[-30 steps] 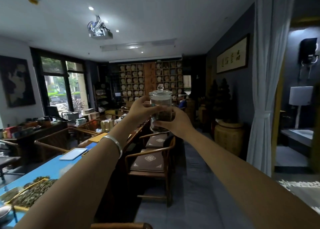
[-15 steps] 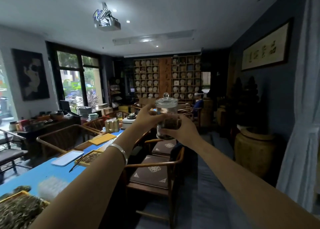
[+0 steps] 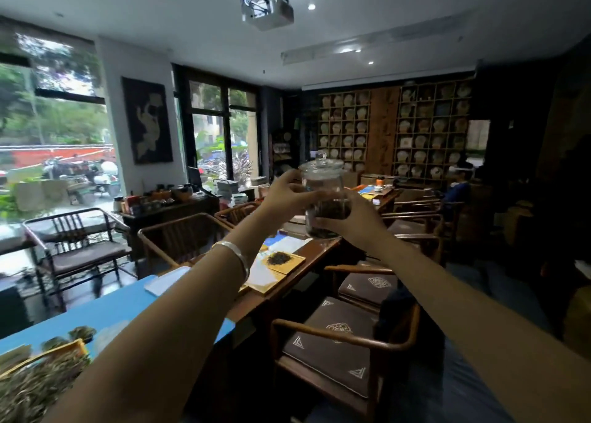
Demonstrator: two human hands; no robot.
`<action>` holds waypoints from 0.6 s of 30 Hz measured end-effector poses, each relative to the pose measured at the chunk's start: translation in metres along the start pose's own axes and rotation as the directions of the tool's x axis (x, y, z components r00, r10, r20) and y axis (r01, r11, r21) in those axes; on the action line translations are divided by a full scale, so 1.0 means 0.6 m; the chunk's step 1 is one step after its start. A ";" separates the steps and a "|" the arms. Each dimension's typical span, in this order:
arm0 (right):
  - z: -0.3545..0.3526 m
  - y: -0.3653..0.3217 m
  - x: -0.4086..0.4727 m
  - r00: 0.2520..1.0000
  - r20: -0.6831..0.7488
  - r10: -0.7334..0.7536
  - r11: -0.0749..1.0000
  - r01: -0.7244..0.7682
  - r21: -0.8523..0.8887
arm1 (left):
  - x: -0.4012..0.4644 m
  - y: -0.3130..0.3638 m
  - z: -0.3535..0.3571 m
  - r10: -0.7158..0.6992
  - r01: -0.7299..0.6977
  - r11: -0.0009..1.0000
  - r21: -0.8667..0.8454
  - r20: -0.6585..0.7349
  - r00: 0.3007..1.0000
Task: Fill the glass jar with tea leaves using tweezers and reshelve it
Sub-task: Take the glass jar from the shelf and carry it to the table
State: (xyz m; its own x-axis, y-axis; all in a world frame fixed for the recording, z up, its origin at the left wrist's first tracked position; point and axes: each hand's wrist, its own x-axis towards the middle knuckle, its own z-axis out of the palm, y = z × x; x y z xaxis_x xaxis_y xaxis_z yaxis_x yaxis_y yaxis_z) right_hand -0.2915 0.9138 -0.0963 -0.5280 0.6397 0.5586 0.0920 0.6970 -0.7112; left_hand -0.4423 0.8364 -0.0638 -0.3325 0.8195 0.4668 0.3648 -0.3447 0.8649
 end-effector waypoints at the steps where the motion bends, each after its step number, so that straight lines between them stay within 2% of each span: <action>1: 0.010 0.007 0.031 0.999 0.012 -0.031 0.999 0.031 0.011 | 0.023 -0.006 -0.012 -0.005 0.006 1.000 0.008 -0.026 1.000; 11: 0.198 0.102 0.291 0.968 0.193 -0.162 0.970 0.120 0.211 | 0.167 -0.101 -0.161 -0.004 0.061 0.976 0.207 -0.263 0.965; 18: 0.352 0.165 0.429 0.884 0.363 -0.294 0.919 0.158 0.361 | 0.229 -0.196 -0.247 -0.008 0.176 0.939 0.296 -0.492 0.870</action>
State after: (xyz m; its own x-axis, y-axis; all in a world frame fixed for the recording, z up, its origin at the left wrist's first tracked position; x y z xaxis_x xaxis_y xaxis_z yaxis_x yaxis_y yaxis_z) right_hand -0.5970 1.0789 -0.1129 -0.8004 0.2427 0.5482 -0.3035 0.6245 -0.7196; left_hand -0.6600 0.9216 -0.0741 -0.7207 0.4906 0.4898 0.5411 -0.0435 0.8398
